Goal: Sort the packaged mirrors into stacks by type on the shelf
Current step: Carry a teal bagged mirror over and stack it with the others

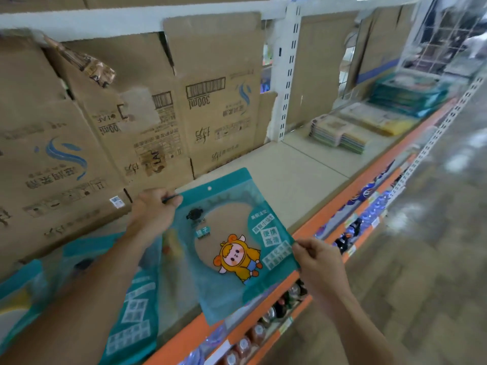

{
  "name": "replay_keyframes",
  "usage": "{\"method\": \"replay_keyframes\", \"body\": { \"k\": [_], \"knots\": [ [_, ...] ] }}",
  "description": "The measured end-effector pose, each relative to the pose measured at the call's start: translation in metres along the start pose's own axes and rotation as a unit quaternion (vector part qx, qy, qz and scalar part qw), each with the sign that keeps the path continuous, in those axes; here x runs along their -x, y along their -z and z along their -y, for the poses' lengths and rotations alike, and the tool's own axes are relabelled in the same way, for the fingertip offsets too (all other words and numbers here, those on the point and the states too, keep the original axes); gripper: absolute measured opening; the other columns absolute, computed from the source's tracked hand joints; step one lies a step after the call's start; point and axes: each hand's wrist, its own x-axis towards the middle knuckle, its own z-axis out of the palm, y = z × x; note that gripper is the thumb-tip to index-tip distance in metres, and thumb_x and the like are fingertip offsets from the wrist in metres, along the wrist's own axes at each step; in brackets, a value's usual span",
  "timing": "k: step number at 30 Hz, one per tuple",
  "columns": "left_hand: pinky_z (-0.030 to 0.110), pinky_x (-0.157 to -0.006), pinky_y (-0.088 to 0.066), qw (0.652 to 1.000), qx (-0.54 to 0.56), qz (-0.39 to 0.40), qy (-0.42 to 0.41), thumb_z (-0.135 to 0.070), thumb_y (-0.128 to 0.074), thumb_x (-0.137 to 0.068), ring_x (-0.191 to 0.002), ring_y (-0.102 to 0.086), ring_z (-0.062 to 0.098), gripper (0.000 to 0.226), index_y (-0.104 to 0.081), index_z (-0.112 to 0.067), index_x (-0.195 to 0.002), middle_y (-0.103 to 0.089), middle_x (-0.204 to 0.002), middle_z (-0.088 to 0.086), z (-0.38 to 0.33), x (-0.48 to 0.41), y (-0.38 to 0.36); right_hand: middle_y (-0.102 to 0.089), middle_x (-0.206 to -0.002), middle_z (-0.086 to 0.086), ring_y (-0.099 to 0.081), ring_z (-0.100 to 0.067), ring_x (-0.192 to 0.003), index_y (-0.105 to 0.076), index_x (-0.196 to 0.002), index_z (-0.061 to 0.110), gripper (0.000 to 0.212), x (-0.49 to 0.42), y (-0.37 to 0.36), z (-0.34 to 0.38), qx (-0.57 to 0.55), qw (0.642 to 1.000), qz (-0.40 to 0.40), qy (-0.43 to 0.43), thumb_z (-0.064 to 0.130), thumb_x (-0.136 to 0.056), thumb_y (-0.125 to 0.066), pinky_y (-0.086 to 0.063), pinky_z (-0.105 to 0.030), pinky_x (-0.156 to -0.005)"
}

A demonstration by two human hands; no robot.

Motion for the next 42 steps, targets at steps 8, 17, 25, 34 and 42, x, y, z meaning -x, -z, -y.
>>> {"method": "replay_keyframes", "body": {
  "k": [8,17,25,34,42],
  "knots": [
    [0.023,-0.066,-0.036,0.992,0.038,0.055,-0.111,-0.022,-0.061,-0.09,-0.075,-0.056,0.015,0.011,-0.068,-0.014,-0.087,-0.064,-0.083,0.0,-0.114,-0.008,-0.083,-0.062,-0.055,0.002,-0.052,-0.013,-0.054,-0.066,-0.069,0.016,0.026,-0.024,0.089,-0.042,-0.117,0.983,-0.134,-0.05,0.006,-0.091,-0.057,-0.041,-0.026,-0.051],
    [0.022,-0.067,-0.037,0.976,0.06,0.12,-0.173,-0.022,-0.063,-0.089,-0.075,-0.057,0.015,0.013,-0.07,-0.013,-0.085,-0.068,-0.083,0.003,-0.231,-0.008,-0.175,-0.066,-0.066,-0.015,-0.053,-0.022,-0.061,-0.066,-0.071,0.013,0.024,-0.042,0.191,-0.067,-0.139,0.962,-0.223,-0.071,0.007,-0.092,-0.056,-0.042,-0.036,-0.059],
    [0.022,-0.066,-0.033,0.963,0.052,0.142,-0.223,-0.023,-0.062,-0.089,-0.08,-0.056,0.016,0.017,-0.072,-0.01,-0.094,-0.07,-0.089,0.01,-0.31,0.006,-0.24,-0.069,-0.069,-0.013,-0.06,-0.023,-0.064,-0.063,-0.077,0.007,0.019,-0.052,0.26,-0.083,-0.139,0.95,-0.267,-0.079,0.005,-0.093,-0.053,-0.047,-0.038,-0.061],
    [0.021,-0.057,-0.028,0.946,0.041,0.156,-0.282,-0.02,-0.064,-0.088,-0.073,-0.054,0.018,0.015,-0.072,-0.007,-0.091,-0.064,-0.078,0.007,-0.371,0.002,-0.29,-0.067,-0.058,0.0,-0.053,-0.009,-0.047,-0.063,-0.078,0.009,0.02,-0.073,0.304,-0.097,-0.124,0.94,-0.3,-0.106,0.01,-0.095,-0.052,-0.038,-0.023,-0.039],
    [0.028,-0.07,-0.038,0.94,0.023,0.177,-0.29,-0.027,-0.063,-0.089,-0.086,-0.06,0.025,0.018,-0.072,-0.012,-0.094,-0.07,-0.088,0.01,-0.426,-0.033,-0.338,-0.072,-0.071,-0.002,-0.064,-0.004,-0.059,-0.064,-0.081,0.011,0.019,-0.13,0.343,-0.098,-0.113,0.939,-0.304,-0.116,0.013,-0.095,-0.052,-0.044,-0.023,-0.051]
  ]
}}
